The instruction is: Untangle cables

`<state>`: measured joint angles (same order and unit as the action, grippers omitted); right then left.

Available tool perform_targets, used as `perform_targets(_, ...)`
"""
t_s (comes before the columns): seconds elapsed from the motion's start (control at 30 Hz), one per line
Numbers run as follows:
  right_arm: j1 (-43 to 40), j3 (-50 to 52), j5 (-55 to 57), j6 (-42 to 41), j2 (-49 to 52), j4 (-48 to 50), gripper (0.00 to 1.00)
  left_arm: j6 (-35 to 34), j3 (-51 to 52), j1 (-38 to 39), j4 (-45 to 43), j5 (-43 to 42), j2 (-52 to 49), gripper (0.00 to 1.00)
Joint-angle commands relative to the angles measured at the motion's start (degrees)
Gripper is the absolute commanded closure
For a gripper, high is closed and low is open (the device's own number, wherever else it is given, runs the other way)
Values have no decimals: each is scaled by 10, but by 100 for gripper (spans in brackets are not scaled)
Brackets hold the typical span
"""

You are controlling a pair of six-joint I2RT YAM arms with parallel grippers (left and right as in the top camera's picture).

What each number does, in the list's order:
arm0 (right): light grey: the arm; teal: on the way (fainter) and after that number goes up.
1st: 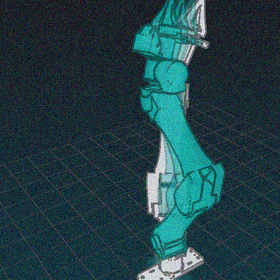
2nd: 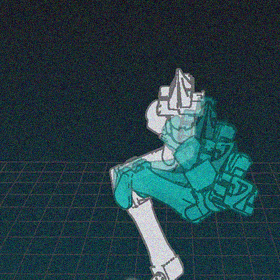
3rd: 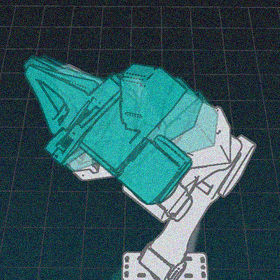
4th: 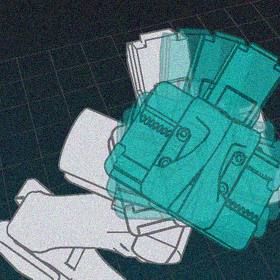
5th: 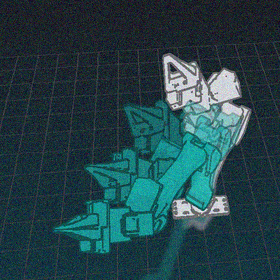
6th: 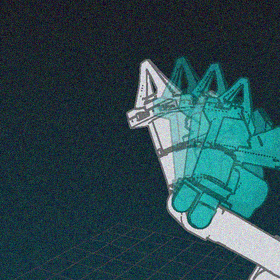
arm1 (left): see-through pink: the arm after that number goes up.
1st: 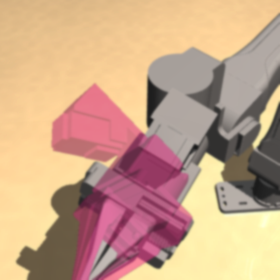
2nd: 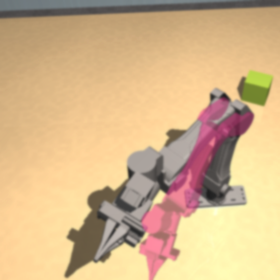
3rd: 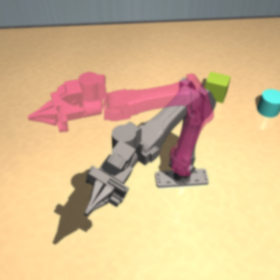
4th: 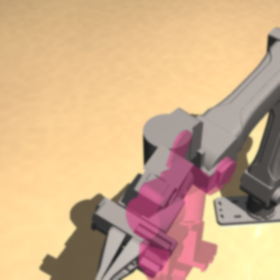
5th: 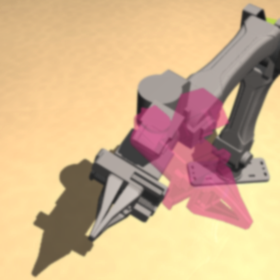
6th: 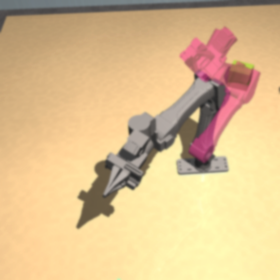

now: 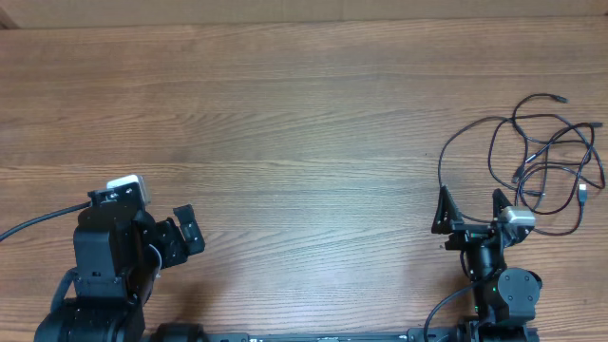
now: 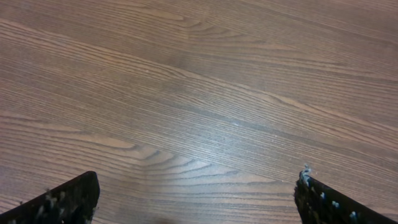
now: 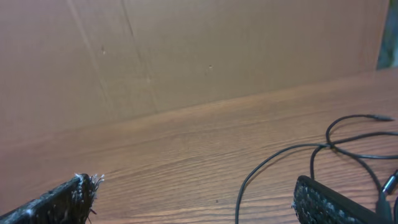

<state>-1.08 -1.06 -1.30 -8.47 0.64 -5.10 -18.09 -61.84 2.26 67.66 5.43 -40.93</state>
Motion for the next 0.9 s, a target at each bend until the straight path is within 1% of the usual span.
perform_targets(0.0,5,6,-15,49,-5,4,0,-8,3,3,-2,5,1,0)
perform_targets(0.1,11,6,-14,60,-5,4,0,-8,3,3,-2,5,1,0)
perform_targets(0.87,11,6,-18,59,-5,5,0,-8,2,3,-2,5,1,0)
